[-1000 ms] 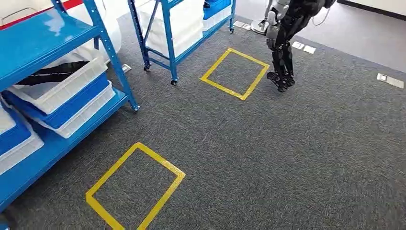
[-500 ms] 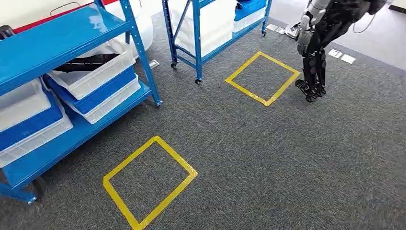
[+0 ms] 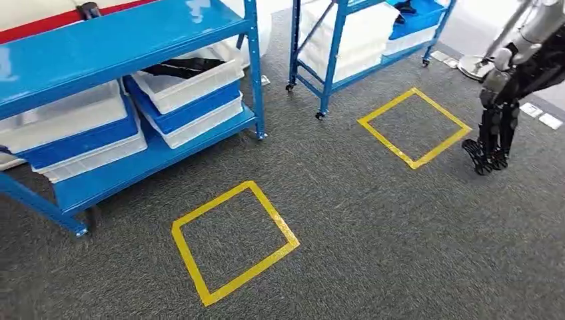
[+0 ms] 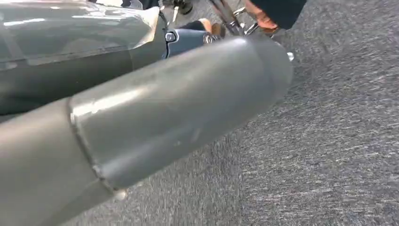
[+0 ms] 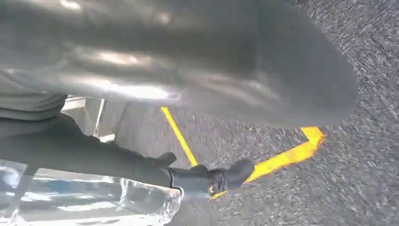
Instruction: Take the parts from the cabinet and place them on the table.
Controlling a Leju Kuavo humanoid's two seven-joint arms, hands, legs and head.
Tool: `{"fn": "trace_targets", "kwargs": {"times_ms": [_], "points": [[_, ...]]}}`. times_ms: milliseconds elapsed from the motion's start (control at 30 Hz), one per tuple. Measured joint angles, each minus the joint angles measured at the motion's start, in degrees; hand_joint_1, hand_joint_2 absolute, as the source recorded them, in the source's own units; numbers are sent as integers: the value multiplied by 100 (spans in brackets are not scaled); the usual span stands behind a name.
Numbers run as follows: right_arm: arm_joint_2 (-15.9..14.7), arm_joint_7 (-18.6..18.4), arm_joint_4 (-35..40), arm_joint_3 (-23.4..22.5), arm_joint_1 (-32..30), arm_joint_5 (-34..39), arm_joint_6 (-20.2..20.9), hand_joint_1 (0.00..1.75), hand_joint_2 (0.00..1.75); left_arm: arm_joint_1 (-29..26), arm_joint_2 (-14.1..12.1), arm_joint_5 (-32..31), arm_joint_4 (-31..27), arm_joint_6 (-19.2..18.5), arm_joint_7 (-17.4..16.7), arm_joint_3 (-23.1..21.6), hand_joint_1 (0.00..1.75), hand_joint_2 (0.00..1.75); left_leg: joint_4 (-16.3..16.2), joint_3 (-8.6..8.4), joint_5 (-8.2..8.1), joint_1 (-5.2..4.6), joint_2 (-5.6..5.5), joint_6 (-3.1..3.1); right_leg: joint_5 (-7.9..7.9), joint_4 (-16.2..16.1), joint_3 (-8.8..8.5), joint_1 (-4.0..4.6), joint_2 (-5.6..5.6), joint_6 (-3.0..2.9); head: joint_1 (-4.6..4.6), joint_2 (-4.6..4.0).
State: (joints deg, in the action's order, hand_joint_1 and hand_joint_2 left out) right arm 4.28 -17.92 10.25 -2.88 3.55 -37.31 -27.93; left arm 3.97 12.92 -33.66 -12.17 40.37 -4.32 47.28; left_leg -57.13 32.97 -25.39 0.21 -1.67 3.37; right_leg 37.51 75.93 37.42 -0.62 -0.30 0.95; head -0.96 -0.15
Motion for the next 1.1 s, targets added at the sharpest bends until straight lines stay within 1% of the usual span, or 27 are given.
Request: {"fn": "trace_targets", "kwargs": {"times_ms": [33, 100, 133, 167, 200, 233, 300, 333, 367, 400, 467, 500, 533, 567, 633, 667, 700, 733, 800, 833, 867, 900, 933, 1000, 1033, 1067, 1100], "points": [[0, -6, 0, 0, -11, -4, 0, 0, 0, -11, 2, -74, -2, 0, -66, 19, 0, 0, -3, -7, 0, 3, -87, -2, -48, 39, 54, -15, 5, 49, -2, 0], [0, -11, 0, -2, -23, -4, -4, 0, 0, -20, 4, -214, -2, 0, -129, 63, 0, 0, -18, -24, -1, 28, -270, -32, -437, -641, -202, -70, 34, 209, -2, 0], [0, -11, 0, -2, -22, -4, -9, 0, 0, -15, 9, -258, -2, 0, -129, 96, 0, 0, -38, -25, -8, 44, -364, -67, -698, -1225, -447, -117, 131, 291, -2, 0], [2, -11, -2, -2, -27, -4, -11, 0, 0, -11, 9, -285, -2, -2, -123, 127, 0, 0, -67, 4, -18, 45, -431, -112, -839, -1625, -609, -172, 414, 334, 9, 0], [4, -11, -2, -2, -33, -2, -11, 0, 0, -3, 7, -291, 0, -2, -101, 140, 0, 0, -161, 40, -67, -2, -507, -174, -874, -1760, -604, -134, 482, 275, 17, 0], [7, -9, -2, -2, -33, -4, -15, 0, 0, -4, 7, -298, -2, 0, -77, 146, 0, 0, -134, 53, -70, -2, -550, -202, -872, -1748, -603, -137, 398, 205, 0, 0], [2, -11, 0, -4, -6, -2, -28, 0, 0, -22, 4, -300, 0, 0, -35, 179, 0, 0, -93, 77, -34, 40, -650, -265, -886, -1740, -664, -99, 295, 124, -4, 0], [6, -11, 0, -7, -4, -4, -28, 0, 0, -32, -13, -304, 0, 0, -22, 197, 0, 0, -128, 95, -31, 63, -628, -286, -928, -1761, -666, -168, 221, 64, -15, 0], [0, -11, 2, -7, -1, -9, -31, 0, 0, -30, -15, -308, 0, -2, -7, 207, 0, 0, -248, 135, -127, 37, -258, -309, -941, -1768, -674, -152, 169, 32, -9, 0], [2, -11, 0, -7, -9, -13, -33, 0, 0, -16, -15, -313, 0, -7, 2, 214, 0, 0, -530, 263, -327, 35, -39, -331, -926, -1768, -677, -141, 106, -8, -75, 0], [4, -11, 0, -7, -42, -13, -33, 0, 0, 11, -13, -339, 0, -9, 26, 214, 0, 0, -1448, 723, -787, 55, 93, -367, -911, -1768, -669, -101, -71, -53, -94, 0], [-2, -11, 0, -9, -50, -13, -31, 0, 0, 6, -13, -339, 0, -11, 28, 214, 0, 0, -1849, 927, -910, 61, 111, -381, -903, -1767, -664, -89, -162, -64, -99, 0], [-7, -11, 0, -9, -47, -15, -33, 0, 0, -5, -15, -330, 0, -11, 30, 221, 0, 0, -1941, 977, -872, 66, 126, -385, -897, -1767, -666, -85, -238, -69, -96, 0], [-7, -11, 0, -9, -40, -17, -33, 0, 0, -11, -20, -286, 0, -13, 52, 243, 0, 0, -1762, 895, -719, 69, 136, -379, -890, -1767, -673, -84, -301, -77, -99, 0], [0, -11, 0, -13, -25, -24, -33, 0, 0, -7, -24, -267, 0, -15, 96, 295, 0, 0, -829, 406, -245, 67, 261, -343, -867, -1767, -707, -84, -426, -64, -99, 0], [0, -9, 0, -18, -24, -28, -37, 0, 0, 2, -24, -267, 0, -13, 111, 299, 0, 0, -347, 127, -87, 53, 483, -299, -849, -1767, -733, -76, -482, -43, -107, 0], [0, 9, 0, -24, -33, -33, -48, 0, 0, 30, -26, -269, 0, -11, 122, 302, 0, 0, -209, 40, -147, -1, 629, -282, -815, -1766, -719, -20, -515, 7, -107, 0], [-4, 18, 0, -35, -23, -39, -68, 0, 0, 34, -24, -271, -2, -7, 133, 304, 0, 0, -183, 60, -141, -9, 536, -250, -800, -1771, -723, -17, -557, 36, -83, 0], [-4, 185, 4, -39, -7, -96, -179, 0, 0, 17, -26, -280, 0, -4, 148, 317, 0, 0, -190, 72, -156, -53, 455, -191, -811, -1815, -790, -29, -630, 91, -79, 0], [2, 247, 11, -44, 12, -65, -223, 0, 0, 13, -24, -289, 0, -2, 159, 339, 0, 0, -107, 48, -114, -58, 403, -133, -815, -1843, -840, -6, -675, 142, -92, 0], [-6, 256, 20, -78, 19, -2, -234, 0, 0, 8, -4, -295, 0, -2, 181, 361, 0, 0, -2, -46, -42, 27, 380, -86, -768, -1799, -817, -27, -573, 171, -83, 0], [-11, 273, 20, -133, 20, 33, -236, 0, 0, 20, -7, -293, 0, 0, 203, 391, 0, 0, 39, -58, -14, 18, 343, -48, -641, -1581, -740, -27, -300, 151, -57, 0], [-7, 295, 20, -168, 8, 35, -236, 0, 0, 32, -20, -276, -2, -2, 229, 418, 0, 0, 38, -52, -1, 17, 317, -29, -455, -1194, -540, -38, -134, 110, -53, 0], [-31, 310, 17, -208, -32, 35, -240, 0, 0, 44, -11, -208, 0, -7, 268, 474, 0, 0, 37, -37, -8, 9, 202, -18, -117, -254, -36, -38, -10, 93, -42, 0], [-39, 310, 17, -232, -42, 44, -240, 0, 0, 40, -7, -186, 0, -9, 273, 496, 0, 0, 34, -37, -10, 7, 156, -21, -108, -59, 87, -38, 5, 128, -37, 0], [-44, 310, 15, -254, -61, 48, -243, 0, 0, 40, -2, -171, 0, -9, 277, 529, 0, 0, 33, -42, -12, 7, 118, -24, -193, -138, 84, -45, 5, 176, -40, 0], [-48, 313, 17, -271, -60, 46, -243, 0, 0, 40, 0, -171, 0, -9, 282, 555, 0, 0, 27, -47, -17, 12, 81, -32, -374, -451, -33, -53, 5, 242, -33, 0]]}}
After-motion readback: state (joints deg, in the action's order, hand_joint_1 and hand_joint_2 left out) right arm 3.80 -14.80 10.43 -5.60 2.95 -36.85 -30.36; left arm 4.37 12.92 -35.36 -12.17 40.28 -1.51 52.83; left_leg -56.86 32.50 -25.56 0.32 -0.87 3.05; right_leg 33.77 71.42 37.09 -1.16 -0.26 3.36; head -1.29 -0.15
